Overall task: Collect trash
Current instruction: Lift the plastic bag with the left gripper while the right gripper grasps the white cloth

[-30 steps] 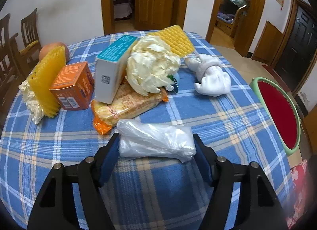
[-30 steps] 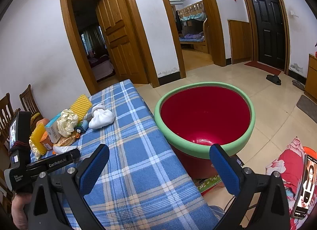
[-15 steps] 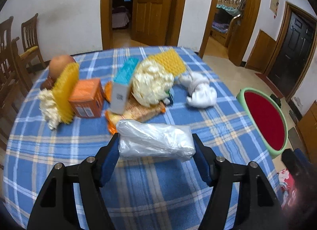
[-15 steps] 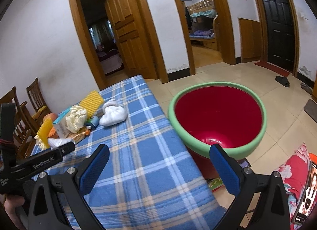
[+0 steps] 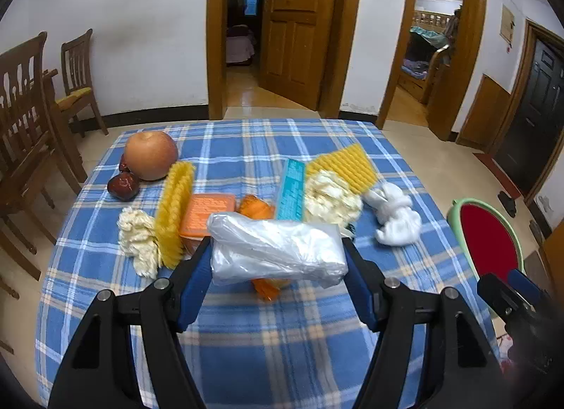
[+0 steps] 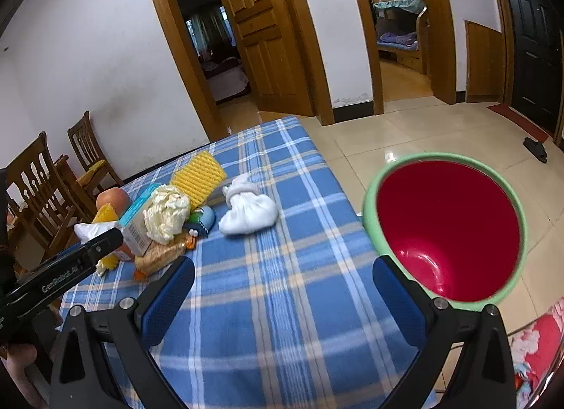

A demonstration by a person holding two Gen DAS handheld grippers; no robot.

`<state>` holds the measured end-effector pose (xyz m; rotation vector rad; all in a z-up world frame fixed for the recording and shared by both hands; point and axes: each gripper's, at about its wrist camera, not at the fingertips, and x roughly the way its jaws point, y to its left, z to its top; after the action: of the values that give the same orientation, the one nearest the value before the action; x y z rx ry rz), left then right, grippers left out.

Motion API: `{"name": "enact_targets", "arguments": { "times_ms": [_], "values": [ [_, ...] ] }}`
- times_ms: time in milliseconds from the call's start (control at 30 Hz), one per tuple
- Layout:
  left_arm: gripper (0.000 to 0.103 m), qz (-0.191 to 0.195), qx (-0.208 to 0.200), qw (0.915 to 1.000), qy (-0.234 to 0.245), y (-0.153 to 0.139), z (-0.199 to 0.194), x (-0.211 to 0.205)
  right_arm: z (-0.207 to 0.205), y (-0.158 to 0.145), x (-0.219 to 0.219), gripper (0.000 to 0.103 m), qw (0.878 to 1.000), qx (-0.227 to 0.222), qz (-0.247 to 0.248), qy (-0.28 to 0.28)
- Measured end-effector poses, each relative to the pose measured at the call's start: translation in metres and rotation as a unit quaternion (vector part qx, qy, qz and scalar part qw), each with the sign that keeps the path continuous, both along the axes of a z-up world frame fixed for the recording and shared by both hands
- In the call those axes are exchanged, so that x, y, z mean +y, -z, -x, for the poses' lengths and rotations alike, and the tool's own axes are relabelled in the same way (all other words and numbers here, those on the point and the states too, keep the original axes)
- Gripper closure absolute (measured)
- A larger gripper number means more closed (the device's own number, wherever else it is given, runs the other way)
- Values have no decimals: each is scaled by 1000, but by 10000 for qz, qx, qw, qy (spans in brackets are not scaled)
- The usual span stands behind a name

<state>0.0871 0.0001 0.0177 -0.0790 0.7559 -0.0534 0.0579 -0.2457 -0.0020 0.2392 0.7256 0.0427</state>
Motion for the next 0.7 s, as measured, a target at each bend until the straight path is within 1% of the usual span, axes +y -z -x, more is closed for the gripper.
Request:
{"name": "enact_targets", "arguments": {
  "times_ms": [200, 367, 633, 667, 700],
  "values": [
    [34, -60, -7, 9998, -209, 5, -12, 8, -27, 3, 9, 0, 9999, 128, 9, -77],
    [34, -72, -7, 9994, -337, 11, -22, 13, -55, 17, 18, 0, 9994, 328, 70, -85],
    [34, 10, 4, 9993, -370, 19, -31, 17, -83, 35, 29, 0, 9983, 553, 91, -128],
    [34, 35, 7, 9994, -355, 20, -32, 17, -87, 37, 31, 2, 9982, 566, 116, -142],
    [34, 57, 14, 9994, -347, 20, -32, 17, -89, 38, 32, 6, 9981, 582, 151, -146]
  ]
}}
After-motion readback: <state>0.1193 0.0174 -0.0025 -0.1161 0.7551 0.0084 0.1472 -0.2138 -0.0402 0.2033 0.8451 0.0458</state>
